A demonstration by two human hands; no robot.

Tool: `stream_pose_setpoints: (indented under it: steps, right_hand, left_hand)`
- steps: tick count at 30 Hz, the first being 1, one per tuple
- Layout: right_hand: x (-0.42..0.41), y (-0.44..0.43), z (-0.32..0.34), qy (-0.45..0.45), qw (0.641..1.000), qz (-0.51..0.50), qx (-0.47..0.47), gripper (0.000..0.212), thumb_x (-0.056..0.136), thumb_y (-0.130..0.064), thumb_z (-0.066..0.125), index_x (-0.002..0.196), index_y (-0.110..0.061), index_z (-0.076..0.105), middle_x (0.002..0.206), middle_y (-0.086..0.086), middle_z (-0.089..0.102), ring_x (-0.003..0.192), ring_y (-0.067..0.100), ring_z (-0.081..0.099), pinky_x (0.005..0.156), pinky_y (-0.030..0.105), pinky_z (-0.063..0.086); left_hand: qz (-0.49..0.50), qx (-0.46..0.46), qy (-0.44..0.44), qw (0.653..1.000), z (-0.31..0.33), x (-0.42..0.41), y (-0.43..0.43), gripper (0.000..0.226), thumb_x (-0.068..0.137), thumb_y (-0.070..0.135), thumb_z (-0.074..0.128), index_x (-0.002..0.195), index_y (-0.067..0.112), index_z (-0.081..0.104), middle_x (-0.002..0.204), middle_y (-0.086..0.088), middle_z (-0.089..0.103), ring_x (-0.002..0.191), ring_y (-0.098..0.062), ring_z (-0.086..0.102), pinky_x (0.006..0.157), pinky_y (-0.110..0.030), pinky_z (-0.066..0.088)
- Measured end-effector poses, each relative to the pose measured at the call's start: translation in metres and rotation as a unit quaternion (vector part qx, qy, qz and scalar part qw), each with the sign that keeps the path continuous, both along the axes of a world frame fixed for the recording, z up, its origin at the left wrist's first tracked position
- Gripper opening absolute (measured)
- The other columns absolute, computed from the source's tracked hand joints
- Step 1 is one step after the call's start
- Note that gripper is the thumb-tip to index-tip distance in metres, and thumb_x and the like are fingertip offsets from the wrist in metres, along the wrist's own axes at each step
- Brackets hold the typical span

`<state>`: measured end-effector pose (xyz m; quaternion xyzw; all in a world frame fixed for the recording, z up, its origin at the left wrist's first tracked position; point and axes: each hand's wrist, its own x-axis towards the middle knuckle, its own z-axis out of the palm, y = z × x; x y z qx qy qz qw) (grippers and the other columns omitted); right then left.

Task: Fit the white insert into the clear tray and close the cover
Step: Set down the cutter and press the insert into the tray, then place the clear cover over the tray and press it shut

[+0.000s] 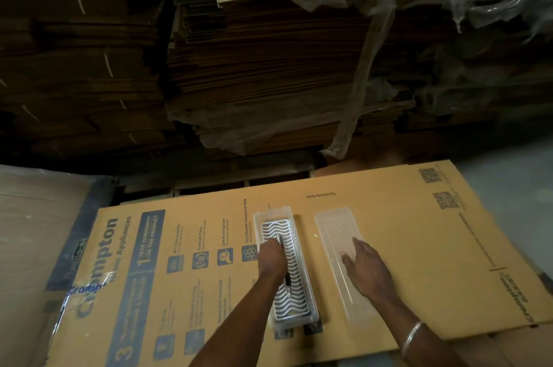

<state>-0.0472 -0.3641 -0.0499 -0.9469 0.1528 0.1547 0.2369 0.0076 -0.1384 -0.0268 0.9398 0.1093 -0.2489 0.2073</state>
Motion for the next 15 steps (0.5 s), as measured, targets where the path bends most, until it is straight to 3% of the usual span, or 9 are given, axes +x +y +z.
stream_pose_setpoints:
  steps: [2, 4, 10, 15]
  right_hand:
    - [-0.003, -0.001, -0.002, 0.011, 1.000, 0.008, -0.010, 0.066, 0.103, -0.048, 0.039, 0.156, -0.010, 0.026, 0.159, 0.010, 0.037, 0.145, 0.027, 0.033, 0.117, 0.037, 0.032]
    - [-0.007, -0.002, -0.005, 0.020, 0.999, 0.015, -0.025, 0.066, 0.103, -0.047, 0.039, 0.156, -0.010, 0.025, 0.158, 0.009, 0.037, 0.143, 0.027, 0.034, 0.116, 0.038, 0.033]
    - [-0.012, 0.002, -0.006, 0.052, 0.995, 0.011, -0.079, 0.078, 0.090, -0.060, 0.054, 0.154, -0.022, 0.029, 0.155, 0.011, 0.030, 0.141, 0.030, 0.028, 0.114, 0.038, 0.034]
    - [-0.010, 0.005, -0.003, 0.068, 0.994, -0.019, -0.085, 0.086, 0.078, -0.067, 0.067, 0.147, -0.030, 0.032, 0.138, 0.011, 0.039, 0.129, 0.032, 0.038, 0.096, 0.040, 0.047]
  left_hand:
    - [-0.007, 0.010, 0.009, 1.000, -0.003, -0.001, -0.002, 0.012, 0.089, 0.005, 0.071, 0.096, 0.005, 0.061, 0.104, -0.013, 0.072, 0.106, -0.027, 0.071, 0.087, -0.035, 0.057]
    - [-0.016, 0.028, 0.005, 0.999, -0.007, -0.002, -0.003, 0.025, 0.089, 0.004, 0.070, 0.113, 0.000, 0.061, 0.114, -0.015, 0.071, 0.109, -0.027, 0.069, 0.092, -0.037, 0.057]
    - [-0.016, 0.044, -0.063, 0.997, -0.012, -0.009, -0.004, 0.023, 0.099, 0.003, 0.054, 0.122, 0.003, 0.058, 0.122, -0.012, 0.067, 0.115, -0.023, 0.066, 0.097, -0.033, 0.055]
    - [-0.018, 0.023, -0.095, 0.995, -0.014, -0.012, -0.001, 0.028, 0.101, -0.001, 0.048, 0.126, -0.001, 0.058, 0.124, -0.013, 0.066, 0.114, -0.021, 0.066, 0.096, -0.031, 0.055]
